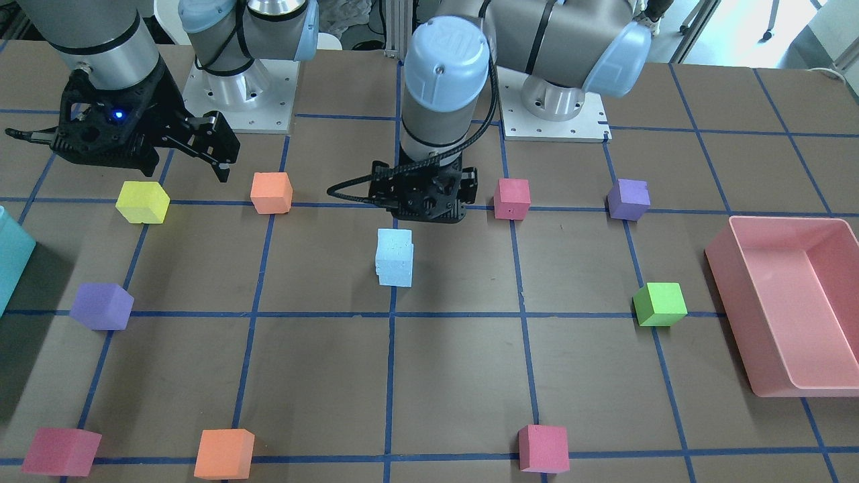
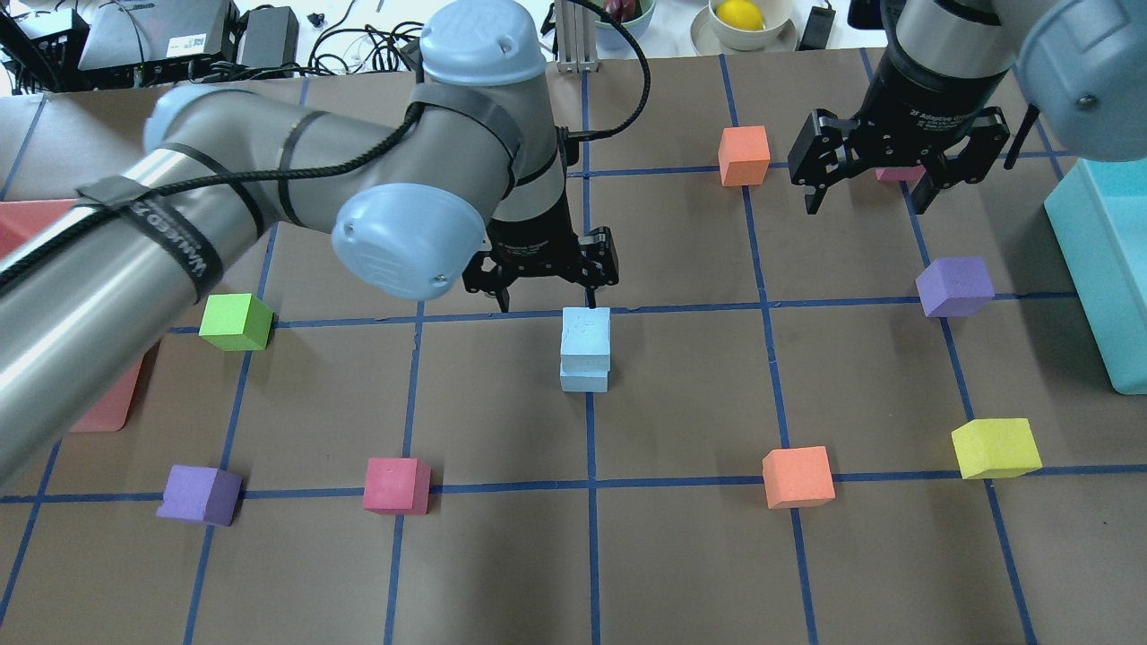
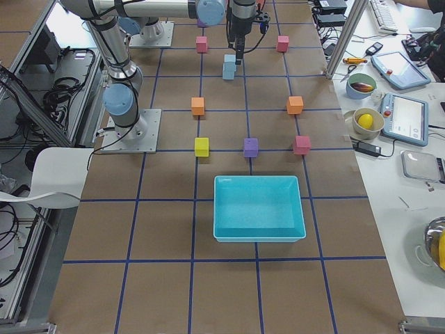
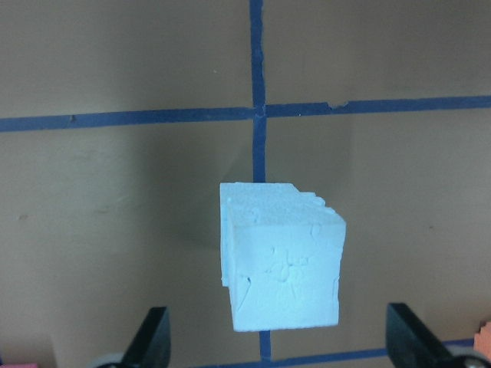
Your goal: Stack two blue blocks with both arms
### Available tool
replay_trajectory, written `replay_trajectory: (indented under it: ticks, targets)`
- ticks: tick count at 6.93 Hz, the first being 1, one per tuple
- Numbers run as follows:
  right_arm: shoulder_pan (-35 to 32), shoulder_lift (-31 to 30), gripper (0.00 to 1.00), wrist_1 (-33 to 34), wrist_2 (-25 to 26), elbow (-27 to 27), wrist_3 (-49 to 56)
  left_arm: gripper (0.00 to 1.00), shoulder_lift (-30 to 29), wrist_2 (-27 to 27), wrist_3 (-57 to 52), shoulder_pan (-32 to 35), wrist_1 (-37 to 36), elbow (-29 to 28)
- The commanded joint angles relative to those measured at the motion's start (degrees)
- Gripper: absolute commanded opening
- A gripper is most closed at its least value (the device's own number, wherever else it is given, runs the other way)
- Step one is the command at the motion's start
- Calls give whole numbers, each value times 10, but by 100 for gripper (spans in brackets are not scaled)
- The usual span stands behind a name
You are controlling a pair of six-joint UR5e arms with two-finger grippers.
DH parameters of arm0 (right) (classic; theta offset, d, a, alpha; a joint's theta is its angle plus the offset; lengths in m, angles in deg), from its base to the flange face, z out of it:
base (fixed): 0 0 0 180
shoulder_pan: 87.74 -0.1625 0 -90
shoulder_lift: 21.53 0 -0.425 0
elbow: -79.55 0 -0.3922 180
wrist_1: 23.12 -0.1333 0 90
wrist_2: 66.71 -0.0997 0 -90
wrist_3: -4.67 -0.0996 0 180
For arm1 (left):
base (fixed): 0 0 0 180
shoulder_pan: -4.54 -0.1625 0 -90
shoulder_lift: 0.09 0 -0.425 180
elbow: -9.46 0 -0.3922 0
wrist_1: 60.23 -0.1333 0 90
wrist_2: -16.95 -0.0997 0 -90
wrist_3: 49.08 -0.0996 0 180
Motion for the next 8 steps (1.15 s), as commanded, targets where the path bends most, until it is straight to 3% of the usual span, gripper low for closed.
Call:
replay_trajectory:
  ticks: [1,2,4,8]
  targets:
    - [2,-7,100,-4,-2,-5,0,100,79,-28,-15,-41,63,-12]
    - [-1,-17,100,-15,-5,-6,0,100,106,-59,-23,-65,63,-7]
    - [-2,-19,100,-16,-4,-6,0,100,124,-66,-73,-115,63,-10]
    - [-2,-12,100,-12,0,-5,0,100,112,-36,-83,-128,99,-34]
